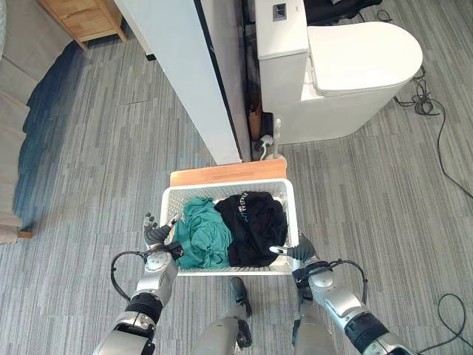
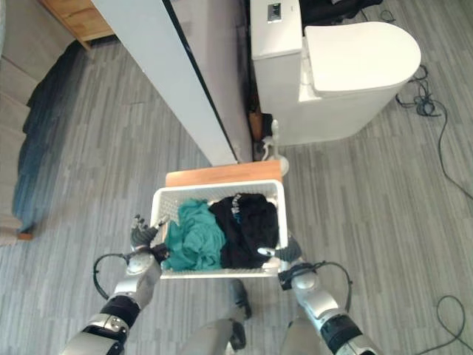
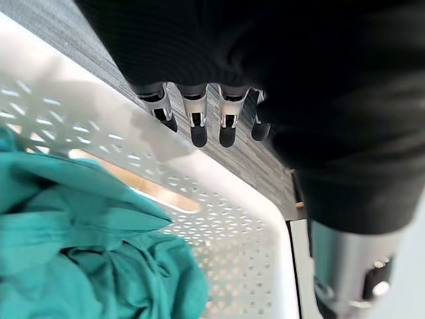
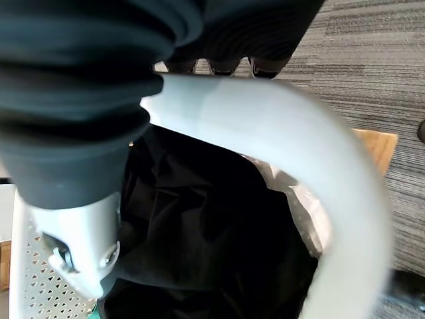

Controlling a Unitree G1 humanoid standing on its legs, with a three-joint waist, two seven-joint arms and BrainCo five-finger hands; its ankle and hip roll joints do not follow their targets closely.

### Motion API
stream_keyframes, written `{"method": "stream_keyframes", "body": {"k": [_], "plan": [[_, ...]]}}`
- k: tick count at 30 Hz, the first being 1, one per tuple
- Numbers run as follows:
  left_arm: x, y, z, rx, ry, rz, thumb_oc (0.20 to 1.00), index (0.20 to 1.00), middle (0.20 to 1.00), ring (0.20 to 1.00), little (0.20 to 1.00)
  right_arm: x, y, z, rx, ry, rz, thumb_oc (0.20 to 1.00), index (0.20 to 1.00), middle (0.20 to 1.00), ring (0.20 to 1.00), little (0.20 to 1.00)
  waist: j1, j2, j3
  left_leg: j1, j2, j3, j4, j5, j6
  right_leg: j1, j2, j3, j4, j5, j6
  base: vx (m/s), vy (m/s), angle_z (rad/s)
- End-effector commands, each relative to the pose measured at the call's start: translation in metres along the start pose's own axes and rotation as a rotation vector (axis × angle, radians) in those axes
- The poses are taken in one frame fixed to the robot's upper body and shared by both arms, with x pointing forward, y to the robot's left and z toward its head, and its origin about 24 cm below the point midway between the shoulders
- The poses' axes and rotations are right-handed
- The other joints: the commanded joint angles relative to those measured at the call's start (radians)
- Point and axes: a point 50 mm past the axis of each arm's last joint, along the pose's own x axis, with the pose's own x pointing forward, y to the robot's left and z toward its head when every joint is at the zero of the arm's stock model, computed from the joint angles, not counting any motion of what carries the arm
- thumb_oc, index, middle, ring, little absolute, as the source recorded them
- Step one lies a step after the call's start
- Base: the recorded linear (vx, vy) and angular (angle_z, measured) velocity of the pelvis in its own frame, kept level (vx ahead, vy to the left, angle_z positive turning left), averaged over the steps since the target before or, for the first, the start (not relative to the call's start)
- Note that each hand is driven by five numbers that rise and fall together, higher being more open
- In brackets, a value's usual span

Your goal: Grab the laundry basket,head to the washer,open it,put in the laundry and shut it.

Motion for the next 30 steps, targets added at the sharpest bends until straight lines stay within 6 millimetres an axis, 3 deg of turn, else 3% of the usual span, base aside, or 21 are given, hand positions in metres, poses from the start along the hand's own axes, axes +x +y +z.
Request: {"method": "stream_keyframes", "body": {"k": [1,4,11,15,20,26,30], "plan": [[0.012,0.007,0.026,-0.055,-0.097,0.064,1.0,1.0,1.0,1.0,1.0,-0.001,0.01,0.024,0.048,-0.122,0.005,1.0,1.0,1.0,1.0,1.0,0.018,-0.065,-0.001,-0.045,0.005,-0.054,0.011,0.0,-0.082,-0.005,-0.157,-0.039,-0.003,0.137,0.106,0.0,0.0,0.0],[0.013,0.011,0.021,-0.04,-0.074,0.085,1.0,1.0,1.0,1.0,1.0,-0.001,0.005,0.027,0.015,-0.139,-0.015,1.0,1.0,1.0,1.0,1.0,0.017,-0.061,0.002,-0.046,0.005,-0.053,0.011,0.001,-0.083,-0.008,-0.155,-0.036,-0.003,0.136,0.106,0.0,0.0,0.0],[0.016,0.03,-0.017,0.084,0.137,0.113,1.0,1.0,1.0,1.0,1.0,0.001,-0.004,0.042,-0.04,-0.214,-0.055,1.0,1.0,1.0,1.0,1.0,0.002,-0.043,0.006,-0.063,0.005,-0.042,0.011,0.005,-0.084,-0.035,-0.155,-0.022,-0.003,0.14,0.106,-0.01,0.012,-0.04],[0.014,0.04,-0.033,0.197,0.216,0.068,1.0,1.0,1.0,1.0,1.0,0.002,-0.008,0.051,-0.051,-0.253,-0.051,1.0,1.0,1.0,1.0,1.0,-0.007,-0.054,0.009,-0.08,0.007,-0.036,0.011,0.009,-0.085,-0.06,-0.146,-0.014,-0.003,0.147,0.106,-0.02,0.009,-0.05],[0.017,0.034,-0.033,0.322,0.224,-0.006,1.0,1.0,1.0,1.0,1.0,0.007,-0.012,0.057,-0.052,-0.258,-0.038,1.0,1.0,1.0,1.0,1.0,-0.02,-0.087,-0.004,-0.113,0.012,-0.039,0.011,0.014,-0.087,-0.092,-0.135,-0.01,-0.003,0.154,0.101,-0.01,0.001,0.0],[0.021,0.02,-0.022,0.344,0.183,-0.058,1.0,1.0,1.0,1.0,1.0,0.011,-0.004,0.076,-0.044,-0.306,0.024,1.0,1.0,1.0,1.0,1.0,-0.02,-0.105,-0.014,-0.126,0.016,-0.04,0.011,0.016,-0.089,-0.105,-0.134,-0.004,-0.003,0.15,0.096,0.01,0.01,0.02],[0.02,0.016,-0.024,0.354,0.189,-0.082,1.0,1.0,1.0,1.0,1.0,0.015,-0.002,0.074,-0.054,-0.273,0.044,1.0,1.0,1.0,1.0,1.0,-0.02,-0.123,-0.035,-0.113,0.015,-0.053,0.011,0.008,-0.087,-0.086,-0.135,-0.011,-0.003,0.146,0.093,0.03,0.003,0.02]]}}
